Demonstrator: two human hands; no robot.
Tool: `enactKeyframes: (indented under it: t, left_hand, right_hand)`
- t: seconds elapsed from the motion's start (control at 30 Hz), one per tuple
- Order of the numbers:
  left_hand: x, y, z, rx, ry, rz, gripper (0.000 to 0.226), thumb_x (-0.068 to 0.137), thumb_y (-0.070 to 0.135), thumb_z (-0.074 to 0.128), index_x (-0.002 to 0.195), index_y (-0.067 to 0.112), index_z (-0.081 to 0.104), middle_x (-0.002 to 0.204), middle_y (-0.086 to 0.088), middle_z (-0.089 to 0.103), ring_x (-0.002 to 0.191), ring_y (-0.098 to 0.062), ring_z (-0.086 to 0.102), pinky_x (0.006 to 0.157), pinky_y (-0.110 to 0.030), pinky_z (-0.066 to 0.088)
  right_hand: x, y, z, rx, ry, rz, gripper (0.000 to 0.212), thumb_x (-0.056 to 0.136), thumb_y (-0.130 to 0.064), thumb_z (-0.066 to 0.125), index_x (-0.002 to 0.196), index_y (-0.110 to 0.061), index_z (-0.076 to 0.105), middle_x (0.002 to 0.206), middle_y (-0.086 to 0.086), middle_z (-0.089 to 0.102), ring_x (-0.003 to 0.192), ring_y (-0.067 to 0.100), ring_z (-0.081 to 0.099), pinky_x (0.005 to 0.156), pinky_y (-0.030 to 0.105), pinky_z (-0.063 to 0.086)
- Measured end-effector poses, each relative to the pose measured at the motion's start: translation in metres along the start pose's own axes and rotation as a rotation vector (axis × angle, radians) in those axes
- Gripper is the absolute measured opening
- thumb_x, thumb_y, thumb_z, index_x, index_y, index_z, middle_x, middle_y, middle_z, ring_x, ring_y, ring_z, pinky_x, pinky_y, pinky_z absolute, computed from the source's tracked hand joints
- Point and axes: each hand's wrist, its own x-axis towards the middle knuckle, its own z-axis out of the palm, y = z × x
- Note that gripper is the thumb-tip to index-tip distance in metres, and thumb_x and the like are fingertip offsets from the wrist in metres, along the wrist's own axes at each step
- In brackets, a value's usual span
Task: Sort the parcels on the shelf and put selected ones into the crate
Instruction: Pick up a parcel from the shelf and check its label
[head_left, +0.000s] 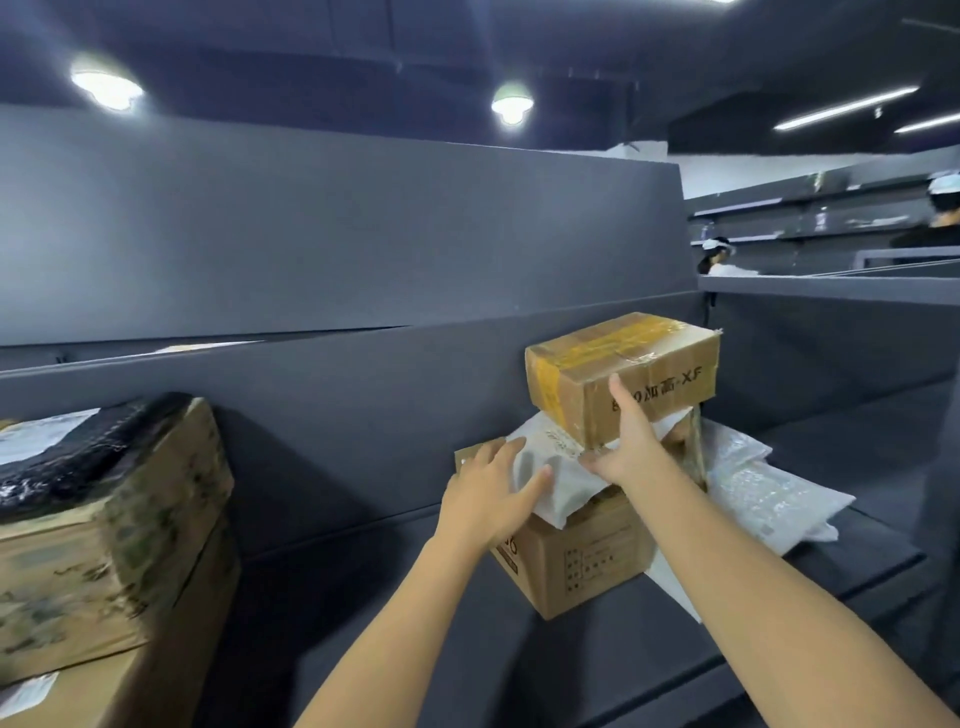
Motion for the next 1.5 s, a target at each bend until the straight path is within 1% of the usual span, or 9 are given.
enactKeyframes:
  t: [0.2, 0.53, 0.7, 0.9, 1.0, 1.07, 1.17, 1.3, 1.5]
  left_hand:
    - [0.031, 0.012, 0.003, 0.170, -0.046, -0.034, 0.069, 0.091, 0.065, 0.033, 0.149, 0.028, 0.027, 0.158, -0.003, 0.024, 0.143, -0.027, 0.024, 0.112, -0.046, 0.022]
    - [0.024, 0.008, 0.012, 0.110, -0.065, -0.031, 0.063, 0.092, 0.059, 0.036, 0.142, 0.022, 0.036, 0.153, 0.000, 0.031, 0.140, -0.024, 0.029, 0.108, -0.042, 0.028]
    - [0.010, -0.007, -0.001, -0.013, 0.060, -0.017, 0.058, 0.092, 0.057, 0.039, 0.141, 0.026, 0.037, 0.148, 0.007, 0.036, 0.134, -0.018, 0.036, 0.106, -0.039, 0.036]
    - [0.004, -0.027, -0.043, -0.827, 0.161, -0.277, 0.042, 0.094, 0.056, 0.039, 0.118, 0.024, 0.052, 0.112, 0.008, 0.052, 0.110, -0.018, 0.051, 0.095, -0.035, 0.041]
    - [-0.001, -0.043, -0.075, -1.483, 0.106, -0.496, 0.069, 0.088, 0.070, 0.033, 0.128, 0.015, 0.049, 0.124, -0.008, 0.058, 0.113, -0.037, 0.058, 0.101, -0.053, 0.041]
    - [-0.010, -0.062, -0.094, -1.740, -0.022, -0.456, 0.086, 0.081, 0.079, 0.030, 0.129, 0.010, 0.051, 0.127, -0.016, 0.061, 0.114, -0.042, 0.059, 0.101, -0.057, 0.041]
    - [-0.028, -0.079, -0.112, -1.711, -0.200, -0.388, 0.096, 0.076, 0.085, 0.027, 0.132, 0.011, 0.051, 0.128, -0.015, 0.062, 0.118, -0.038, 0.059, 0.098, -0.054, 0.043]
    - [-0.041, -0.084, -0.113, -1.536, -0.183, -0.346, 0.081, 0.081, 0.078, 0.030, 0.131, 0.020, 0.057, 0.126, -0.009, 0.065, 0.117, -0.031, 0.060, 0.093, -0.051, 0.046]
    - [-0.050, -0.100, -0.112, -1.447, -0.087, -0.258, 0.073, 0.079, 0.063, 0.055, 0.136, 0.018, 0.049, 0.131, -0.008, 0.062, 0.120, -0.030, 0.058, 0.091, -0.049, 0.049]
  right_hand:
    - [0.011, -0.017, 0.017, 0.074, 0.187, 0.082, 0.106, 0.069, -0.061, 0.072, 0.149, -0.023, 0.015, 0.151, 0.012, 0.021, 0.139, 0.037, 0.025, 0.112, 0.054, 0.029]
    - [0.024, -0.023, 0.020, -0.066, 0.222, 0.046, 0.089, 0.080, -0.054, 0.065, 0.147, -0.016, 0.021, 0.148, 0.013, 0.032, 0.136, 0.033, 0.031, 0.111, 0.045, 0.028]
    - [0.037, -0.003, 0.011, -0.181, 0.184, -0.111, 0.088, 0.055, -0.058, 0.073, 0.128, -0.019, 0.045, 0.126, 0.003, 0.050, 0.113, 0.024, 0.049, 0.089, 0.039, 0.045]
    - [0.018, 0.020, -0.002, -0.730, 0.058, -0.874, 0.099, 0.051, -0.030, 0.084, 0.131, -0.021, 0.026, 0.134, 0.002, 0.031, 0.121, 0.012, 0.038, 0.093, 0.030, 0.045]
    - [-0.002, 0.022, -0.007, -1.096, -0.024, -1.343, 0.111, 0.052, -0.016, 0.087, 0.138, -0.012, 0.018, 0.133, 0.002, 0.022, 0.124, 0.014, 0.027, 0.101, 0.033, 0.037]
    - [-0.006, 0.025, -0.013, -1.274, -0.067, -1.575, 0.112, 0.050, -0.013, 0.087, 0.138, -0.012, 0.018, 0.135, 0.004, 0.020, 0.131, 0.024, 0.025, 0.108, 0.047, 0.034]
    - [0.001, 0.033, -0.022, -1.357, -0.170, -1.888, 0.090, 0.059, -0.011, 0.077, 0.132, -0.009, 0.025, 0.131, 0.011, 0.027, 0.135, 0.037, 0.027, 0.101, 0.066, 0.035]
    - [0.005, 0.046, -0.025, -1.339, -0.126, -2.135, 0.089, 0.062, -0.010, 0.076, 0.132, -0.009, 0.021, 0.124, 0.014, 0.033, 0.131, 0.040, 0.034, 0.102, 0.066, 0.033]
    - [0.003, 0.054, -0.031, -1.346, -0.060, -2.240, 0.076, 0.072, 0.008, 0.059, 0.135, -0.013, 0.021, 0.132, 0.015, 0.028, 0.146, 0.029, 0.011, 0.113, 0.058, 0.020]
